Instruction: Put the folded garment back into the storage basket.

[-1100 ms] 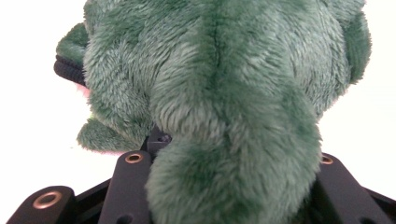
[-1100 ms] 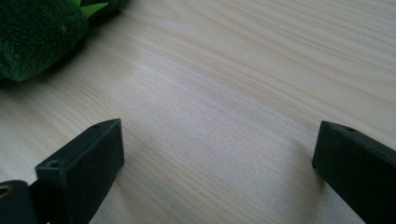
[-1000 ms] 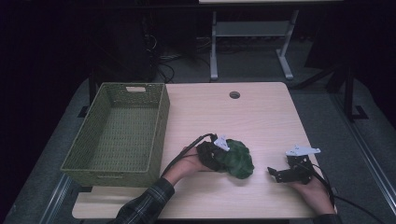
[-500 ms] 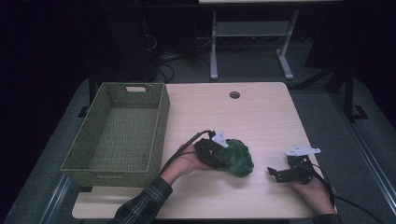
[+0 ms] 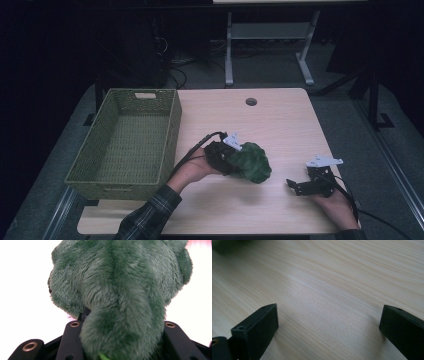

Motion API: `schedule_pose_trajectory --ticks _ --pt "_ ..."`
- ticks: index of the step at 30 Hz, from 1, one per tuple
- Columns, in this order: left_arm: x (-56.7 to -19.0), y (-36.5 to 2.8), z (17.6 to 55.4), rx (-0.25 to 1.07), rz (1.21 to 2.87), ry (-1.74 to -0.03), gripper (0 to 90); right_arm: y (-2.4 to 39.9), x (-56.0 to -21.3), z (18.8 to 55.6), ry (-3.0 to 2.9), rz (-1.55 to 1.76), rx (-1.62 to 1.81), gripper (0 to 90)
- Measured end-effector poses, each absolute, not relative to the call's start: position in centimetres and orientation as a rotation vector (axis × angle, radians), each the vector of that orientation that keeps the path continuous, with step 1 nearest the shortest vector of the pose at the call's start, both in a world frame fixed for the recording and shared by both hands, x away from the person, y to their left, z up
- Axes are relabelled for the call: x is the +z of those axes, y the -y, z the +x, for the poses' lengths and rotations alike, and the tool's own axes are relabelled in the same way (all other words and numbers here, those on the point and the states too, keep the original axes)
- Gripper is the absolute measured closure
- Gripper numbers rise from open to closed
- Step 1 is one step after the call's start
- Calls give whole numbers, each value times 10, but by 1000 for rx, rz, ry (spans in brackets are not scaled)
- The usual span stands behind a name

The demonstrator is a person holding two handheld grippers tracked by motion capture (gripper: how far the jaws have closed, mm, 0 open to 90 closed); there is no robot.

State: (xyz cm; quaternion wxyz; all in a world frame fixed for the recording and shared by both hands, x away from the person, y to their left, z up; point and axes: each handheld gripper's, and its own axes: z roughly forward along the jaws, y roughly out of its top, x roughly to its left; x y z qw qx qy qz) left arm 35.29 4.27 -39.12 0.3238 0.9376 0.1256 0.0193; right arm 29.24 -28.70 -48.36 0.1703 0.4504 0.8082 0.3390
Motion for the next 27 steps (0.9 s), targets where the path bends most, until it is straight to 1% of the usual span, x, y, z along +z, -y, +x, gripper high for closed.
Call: schedule_pose_trajectory --ticks 12,21,27 --pt "-363 -66 356 71 2428 -376 571 287 -484 292 -2296 1278 963 19" --pt "-344 -87 357 120 2414 -391 572 287 -484 292 -2296 1278 963 19" --pt "-333 -107 358 158 2397 -434 572 287 -484 292 -2296 1279 963 19"
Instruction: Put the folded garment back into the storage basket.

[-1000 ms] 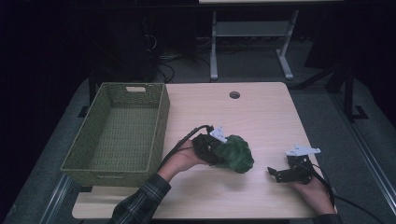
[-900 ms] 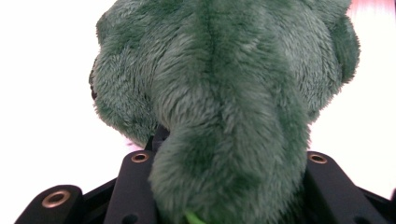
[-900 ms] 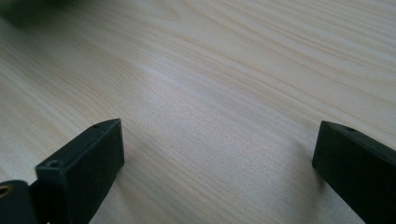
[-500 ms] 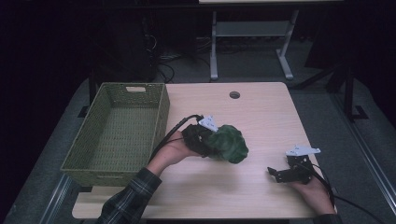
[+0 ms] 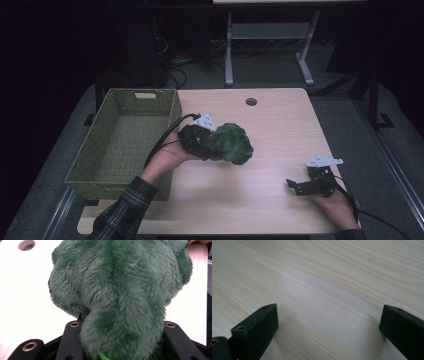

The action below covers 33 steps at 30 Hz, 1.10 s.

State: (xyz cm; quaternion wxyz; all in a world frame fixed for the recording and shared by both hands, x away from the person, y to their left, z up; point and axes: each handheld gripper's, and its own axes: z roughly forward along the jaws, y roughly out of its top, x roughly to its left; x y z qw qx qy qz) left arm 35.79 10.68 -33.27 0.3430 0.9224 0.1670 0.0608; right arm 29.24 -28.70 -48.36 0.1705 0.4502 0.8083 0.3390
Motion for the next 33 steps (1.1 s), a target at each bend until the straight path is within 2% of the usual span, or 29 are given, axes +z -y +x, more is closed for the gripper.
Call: schedule_pose_trajectory --ticks 18,33 --pt "-303 -187 358 297 2329 -585 572 287 -484 292 -2294 1281 963 19" --pt "-292 -251 352 402 2252 -743 573 287 -484 292 -2294 1282 962 19"
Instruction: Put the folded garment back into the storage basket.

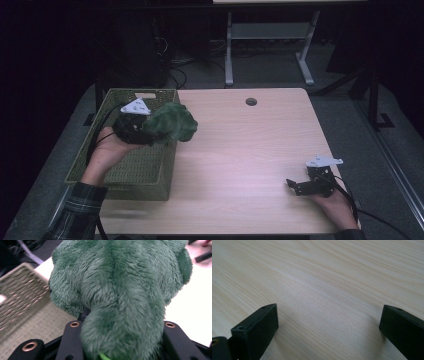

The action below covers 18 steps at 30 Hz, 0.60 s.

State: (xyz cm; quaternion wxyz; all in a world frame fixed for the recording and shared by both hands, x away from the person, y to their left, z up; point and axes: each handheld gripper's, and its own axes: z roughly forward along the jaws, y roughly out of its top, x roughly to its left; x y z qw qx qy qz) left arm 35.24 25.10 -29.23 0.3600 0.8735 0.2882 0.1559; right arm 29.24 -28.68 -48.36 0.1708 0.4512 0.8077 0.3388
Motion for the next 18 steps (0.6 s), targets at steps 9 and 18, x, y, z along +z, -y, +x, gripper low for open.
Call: schedule_pose_trajectory --ticks 9,18 --pt "-298 -289 352 467 2211 -867 574 287 -484 292 -2293 1283 962 19" --pt "-321 -317 357 494 2211 -990 575 287 -484 292 -2294 1282 960 19"
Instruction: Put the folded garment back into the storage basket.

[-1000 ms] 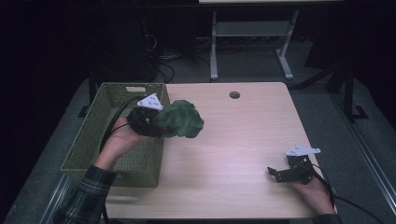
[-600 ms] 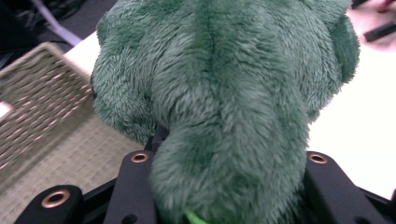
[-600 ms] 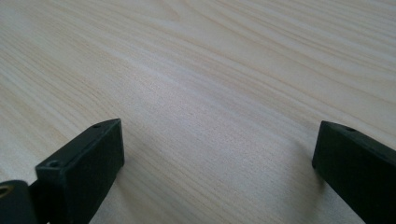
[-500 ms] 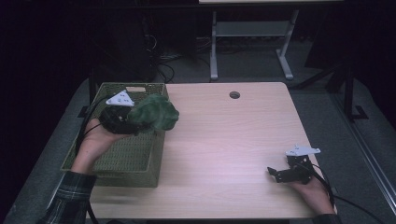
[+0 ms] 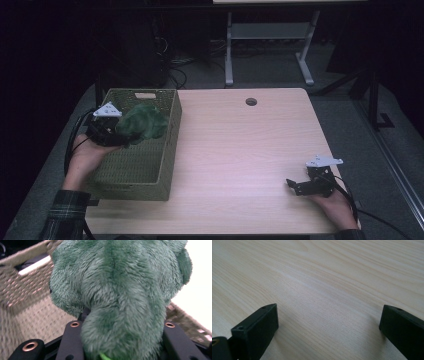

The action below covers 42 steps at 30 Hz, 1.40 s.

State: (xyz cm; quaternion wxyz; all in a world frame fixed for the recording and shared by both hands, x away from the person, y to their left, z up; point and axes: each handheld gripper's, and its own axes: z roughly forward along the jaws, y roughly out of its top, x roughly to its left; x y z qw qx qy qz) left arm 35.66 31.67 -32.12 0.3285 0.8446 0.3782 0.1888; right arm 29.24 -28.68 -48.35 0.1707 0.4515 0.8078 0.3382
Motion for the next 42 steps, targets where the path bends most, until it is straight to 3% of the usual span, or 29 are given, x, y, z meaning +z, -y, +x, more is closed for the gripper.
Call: schedule_pose_trajectory --ticks 15,32,38,42 --pt "-368 -340 368 483 2257 -1113 575 287 -484 292 -2292 1286 962 19" --pt "-402 -338 376 373 2330 -1170 558 287 -484 292 -2292 1287 962 19" --pt "-406 -339 379 336 2355 -1189 472 287 -484 292 -2292 1287 962 19" --pt "-408 -337 379 353 2356 -1178 352 287 -484 292 -2291 1286 962 19"
